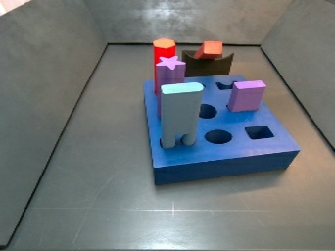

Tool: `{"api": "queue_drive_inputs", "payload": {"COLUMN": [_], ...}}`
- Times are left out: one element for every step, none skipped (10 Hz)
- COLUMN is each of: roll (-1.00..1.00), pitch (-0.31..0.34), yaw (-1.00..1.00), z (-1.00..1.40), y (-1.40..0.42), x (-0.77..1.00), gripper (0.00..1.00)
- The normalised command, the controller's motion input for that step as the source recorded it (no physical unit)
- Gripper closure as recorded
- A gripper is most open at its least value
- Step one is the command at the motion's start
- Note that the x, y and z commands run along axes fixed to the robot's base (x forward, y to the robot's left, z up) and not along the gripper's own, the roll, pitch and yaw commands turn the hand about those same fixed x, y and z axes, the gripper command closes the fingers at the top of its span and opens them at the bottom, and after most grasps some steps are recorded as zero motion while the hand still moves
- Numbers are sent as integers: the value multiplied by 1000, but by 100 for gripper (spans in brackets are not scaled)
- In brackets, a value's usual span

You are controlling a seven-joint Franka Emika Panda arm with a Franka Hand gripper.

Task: Pick up the rectangle object. Move up. Place the rectangle object on the fixture. Regrasp the rectangle object. Move to above the board. Insert the rectangle object.
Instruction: Regrasp the rectangle object.

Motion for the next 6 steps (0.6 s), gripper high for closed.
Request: {"api": "queue_drive_inputs", "payload": {"roll": [1000, 1000, 1000, 1000, 1000, 1000], "pitch": [81, 90, 107, 121, 137, 156], "yaw": [26, 29, 36, 42, 50, 61], "z": [4, 2, 2, 0, 1, 2], "y": [-21, -26, -28, -31, -35, -38], "x": [29, 43, 60, 75, 88, 95], "gripper": [0, 0, 0, 0, 0, 0]}}
